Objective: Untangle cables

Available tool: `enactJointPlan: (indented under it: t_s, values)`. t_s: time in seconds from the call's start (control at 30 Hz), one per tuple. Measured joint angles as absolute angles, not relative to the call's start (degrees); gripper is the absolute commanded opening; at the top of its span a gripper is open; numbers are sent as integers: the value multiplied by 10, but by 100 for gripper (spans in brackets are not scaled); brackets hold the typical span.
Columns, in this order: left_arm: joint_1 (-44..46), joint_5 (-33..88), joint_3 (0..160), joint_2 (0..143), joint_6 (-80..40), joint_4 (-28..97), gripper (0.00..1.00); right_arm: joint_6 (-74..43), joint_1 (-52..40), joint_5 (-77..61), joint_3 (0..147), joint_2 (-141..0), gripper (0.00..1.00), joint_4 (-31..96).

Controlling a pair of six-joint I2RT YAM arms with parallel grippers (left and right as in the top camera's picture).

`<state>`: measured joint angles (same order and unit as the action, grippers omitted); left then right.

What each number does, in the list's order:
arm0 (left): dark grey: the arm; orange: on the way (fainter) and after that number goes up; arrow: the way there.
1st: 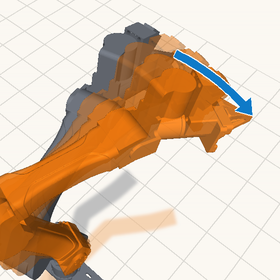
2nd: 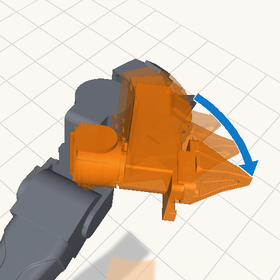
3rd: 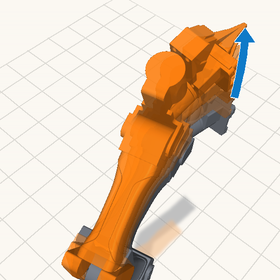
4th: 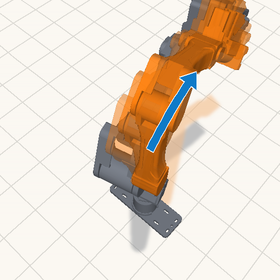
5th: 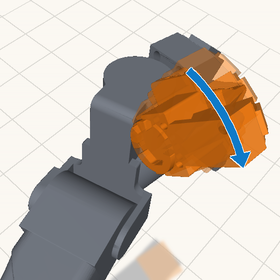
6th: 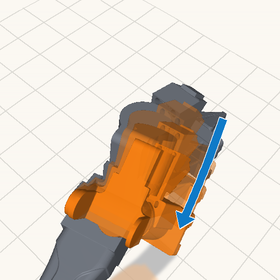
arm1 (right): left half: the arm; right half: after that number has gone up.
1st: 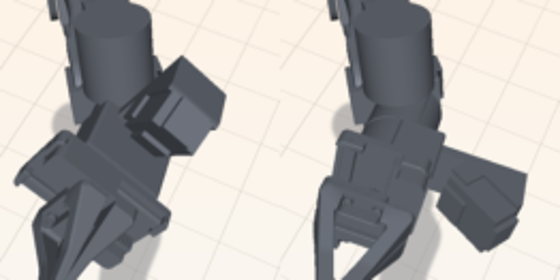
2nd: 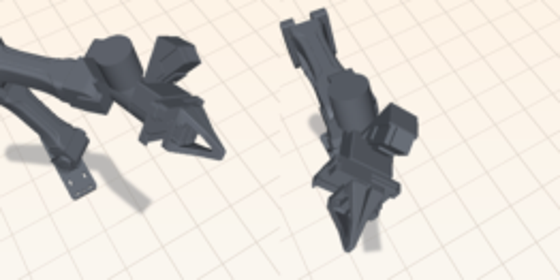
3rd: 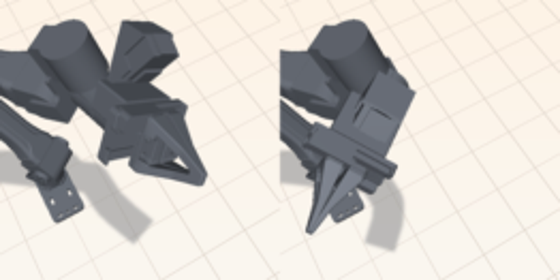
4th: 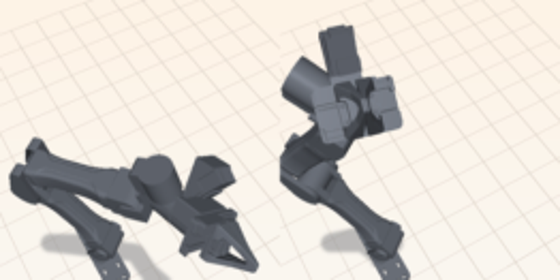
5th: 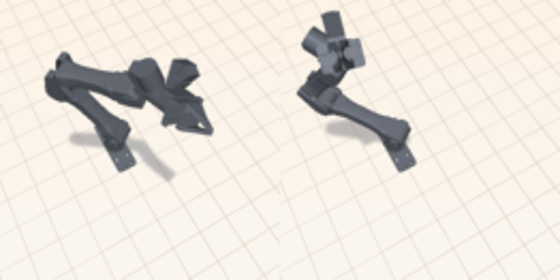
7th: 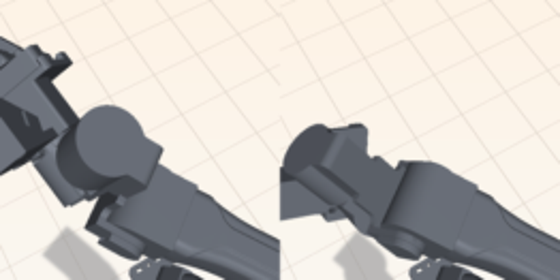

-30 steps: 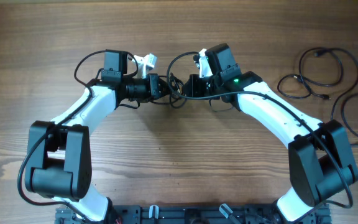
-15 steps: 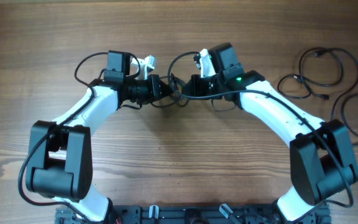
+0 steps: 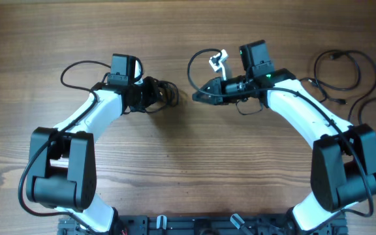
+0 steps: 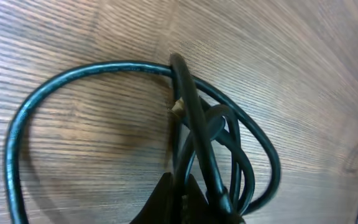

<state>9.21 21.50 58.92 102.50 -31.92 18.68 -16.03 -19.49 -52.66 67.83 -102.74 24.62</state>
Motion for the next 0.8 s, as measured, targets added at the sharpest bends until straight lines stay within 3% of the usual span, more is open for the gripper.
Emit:
enactJointPlan:
  t_s: [0.27, 0.5, 0.63, 0.67, 0.7, 0.8]
  values:
    - [92, 333, 589, 1025, -298, 173, 4, -227, -269, -386, 678, -1027, 32, 195]
    - [92, 459, 589, 1025, -240, 152, 4, -236, -271, -286, 678, -1027, 33, 187]
    - [92, 486, 589, 1025, -229, 151, 4, -239, -271, -251, 678, -1027, 39, 186]
    - [92, 489, 589, 1025, -229, 152, 4, -239, -271, -245, 678, -1027, 34, 185]
    - [92, 492, 589, 1025, -228, 152, 4, -239, -271, -238, 678, -1027, 17, 182]
    - [92, 495, 589, 1025, -227, 152, 4, -244, -271, -231, 678, -1027, 10, 178]
